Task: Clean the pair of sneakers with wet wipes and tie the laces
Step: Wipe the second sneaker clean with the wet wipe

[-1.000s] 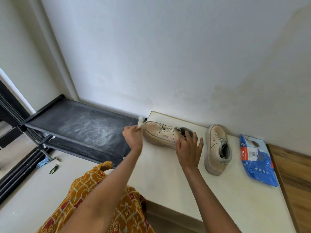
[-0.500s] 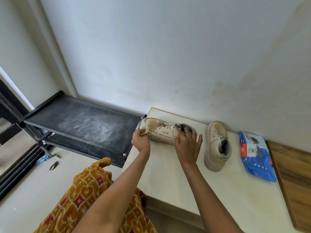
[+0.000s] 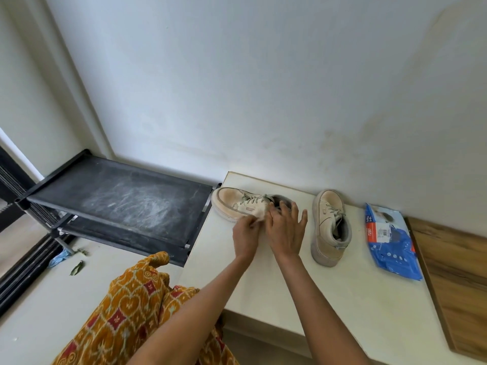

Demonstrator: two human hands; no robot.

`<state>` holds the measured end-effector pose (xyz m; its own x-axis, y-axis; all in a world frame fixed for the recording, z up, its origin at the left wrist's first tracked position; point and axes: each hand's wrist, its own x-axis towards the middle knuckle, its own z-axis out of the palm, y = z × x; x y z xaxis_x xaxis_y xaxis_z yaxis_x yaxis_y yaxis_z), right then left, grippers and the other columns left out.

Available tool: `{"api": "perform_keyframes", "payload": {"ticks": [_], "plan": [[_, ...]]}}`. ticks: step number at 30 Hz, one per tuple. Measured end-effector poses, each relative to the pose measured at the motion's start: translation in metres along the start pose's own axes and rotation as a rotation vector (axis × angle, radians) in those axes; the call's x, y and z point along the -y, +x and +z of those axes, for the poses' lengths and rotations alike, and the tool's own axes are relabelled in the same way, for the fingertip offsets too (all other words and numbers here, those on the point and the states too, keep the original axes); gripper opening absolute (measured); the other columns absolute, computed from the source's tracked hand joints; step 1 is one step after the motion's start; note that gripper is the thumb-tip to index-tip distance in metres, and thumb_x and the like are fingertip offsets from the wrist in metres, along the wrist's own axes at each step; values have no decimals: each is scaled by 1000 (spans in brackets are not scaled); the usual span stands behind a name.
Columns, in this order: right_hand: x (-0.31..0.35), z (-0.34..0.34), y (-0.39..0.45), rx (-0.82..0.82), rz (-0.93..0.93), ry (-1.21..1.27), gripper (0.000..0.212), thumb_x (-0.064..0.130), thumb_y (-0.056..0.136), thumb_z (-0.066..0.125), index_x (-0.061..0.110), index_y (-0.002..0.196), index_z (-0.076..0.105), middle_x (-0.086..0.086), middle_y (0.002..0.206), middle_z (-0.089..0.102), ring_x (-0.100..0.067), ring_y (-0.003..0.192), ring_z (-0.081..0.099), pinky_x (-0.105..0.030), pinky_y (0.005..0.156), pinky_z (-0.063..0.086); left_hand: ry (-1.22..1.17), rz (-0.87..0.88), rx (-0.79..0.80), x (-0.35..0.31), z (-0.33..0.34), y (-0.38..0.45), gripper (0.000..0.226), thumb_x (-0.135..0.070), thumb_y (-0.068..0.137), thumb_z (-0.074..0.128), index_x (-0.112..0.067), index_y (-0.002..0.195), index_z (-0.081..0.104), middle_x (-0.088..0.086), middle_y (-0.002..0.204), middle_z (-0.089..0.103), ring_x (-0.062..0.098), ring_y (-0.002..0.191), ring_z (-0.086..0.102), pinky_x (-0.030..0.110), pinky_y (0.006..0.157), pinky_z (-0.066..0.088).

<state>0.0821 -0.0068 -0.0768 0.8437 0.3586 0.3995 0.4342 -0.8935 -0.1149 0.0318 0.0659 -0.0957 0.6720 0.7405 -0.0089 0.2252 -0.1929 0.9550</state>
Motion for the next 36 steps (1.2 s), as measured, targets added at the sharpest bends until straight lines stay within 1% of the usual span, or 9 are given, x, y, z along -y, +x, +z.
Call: {"api": "perform_keyframes", "payload": {"ticks": [3,5,9,12,15,18,25,31,36], "plan": [[1,2,-1,-3,5,16,27,29,88,59,22,112,67,-7,121,64,-32,125,48,-56,106,27,-30,-87,-198,-4,-25,26,10,-10,82,66,0,82,67,7,79,56,20,77,50,26,71,37],[2,1,-1,-16,7,34,26,27,87,60,21,111,68,-7,120,65,-32,124,48,-56,106,28,-14,-147,-282,-4,-38,47,10,-6,81,64,1,86,68,8,82,60,25,84,55,33,74,45],[2,0,-1,-16,5,39,25,27,88,59,20,111,68,-8,120,65,-32,125,48,-56,106,26,72,-129,-213,-11,-25,53,25,3,85,52,-2,105,67,11,100,68,22,90,61,25,75,45],[3,-2,-1,-9,7,36,25,28,91,57,20,111,68,-8,120,65,-32,125,47,-57,107,26,121,-54,-151,-17,0,38,22,-8,91,52,-4,103,69,9,96,59,23,88,57,23,73,41],[4,-3,-1,-13,7,39,25,31,92,55,21,111,67,-6,120,64,-30,126,46,-56,106,27,38,-33,-131,-18,16,26,23,-22,90,55,-3,97,66,10,97,50,26,92,52,33,80,46],[4,-2,-2,-4,4,40,27,31,93,53,19,113,67,-7,122,63,-31,127,45,-57,107,25,17,-86,-184,-18,16,32,24,-15,90,57,-3,107,69,15,98,60,28,94,57,26,77,42],[5,-2,-2,2,13,37,27,35,95,50,21,111,67,-6,121,64,-30,127,45,-56,107,25,-252,-271,-247,-33,21,28,14,-18,85,65,-6,88,72,6,84,71,20,83,63,26,74,45],[3,-3,-2,24,-4,13,28,24,84,66,23,112,66,-5,119,65,-31,127,46,-56,106,27,-177,-23,-128,-37,22,28,8,-14,84,66,-9,86,71,4,85,67,19,87,59,26,78,46],[1,2,-1,-22,3,44,23,31,94,51,23,107,68,-6,119,66,-31,127,47,-56,108,24,223,401,-93,-21,11,39,4,-12,79,70,-8,78,69,5,78,62,22,81,48,31,71,40]]}}
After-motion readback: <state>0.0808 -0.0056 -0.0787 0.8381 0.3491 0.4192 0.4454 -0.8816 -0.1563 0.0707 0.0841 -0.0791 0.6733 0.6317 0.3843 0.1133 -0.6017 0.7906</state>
